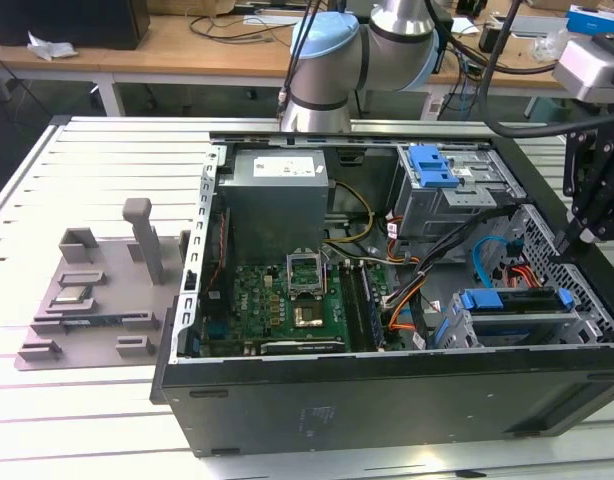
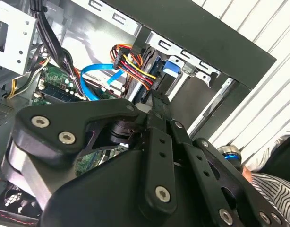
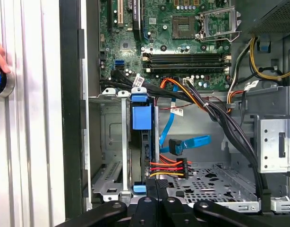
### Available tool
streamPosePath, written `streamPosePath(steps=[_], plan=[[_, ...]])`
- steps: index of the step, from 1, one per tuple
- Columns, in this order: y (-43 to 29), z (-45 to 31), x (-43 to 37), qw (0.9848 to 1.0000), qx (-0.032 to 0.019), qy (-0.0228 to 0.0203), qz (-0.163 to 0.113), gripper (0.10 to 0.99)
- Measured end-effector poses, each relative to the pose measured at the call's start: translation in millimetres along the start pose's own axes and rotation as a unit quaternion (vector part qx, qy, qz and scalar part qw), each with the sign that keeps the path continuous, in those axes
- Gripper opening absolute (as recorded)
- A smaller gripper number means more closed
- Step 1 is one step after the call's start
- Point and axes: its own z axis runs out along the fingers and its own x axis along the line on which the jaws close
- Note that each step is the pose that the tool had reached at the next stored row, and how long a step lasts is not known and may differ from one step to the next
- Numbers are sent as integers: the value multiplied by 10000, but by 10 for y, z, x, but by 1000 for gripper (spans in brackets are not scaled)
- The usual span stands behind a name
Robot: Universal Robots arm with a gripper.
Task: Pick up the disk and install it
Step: 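Insert the second disk wire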
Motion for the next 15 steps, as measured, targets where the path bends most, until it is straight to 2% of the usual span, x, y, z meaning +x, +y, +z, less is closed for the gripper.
streamPosePath(steps=[4, 5, 6, 8, 13, 14, 15], plan=[[0, -2, 0, 10000, 0, 0, 0, 114], [0, -3, 0, 10000, 0, 0, 0, 235], [0, -4, 0, 10000, 0, 0, 0, 302], [0, -5, 0, 10000, 0, 1, 0, 302], [134, 4, -22, 10000, 0, 0, 0, 302], [178, 19, -37, 10000, 0, 0, 0, 302], [242, 60, -143, 10000, 1, -1, -23, 302]])
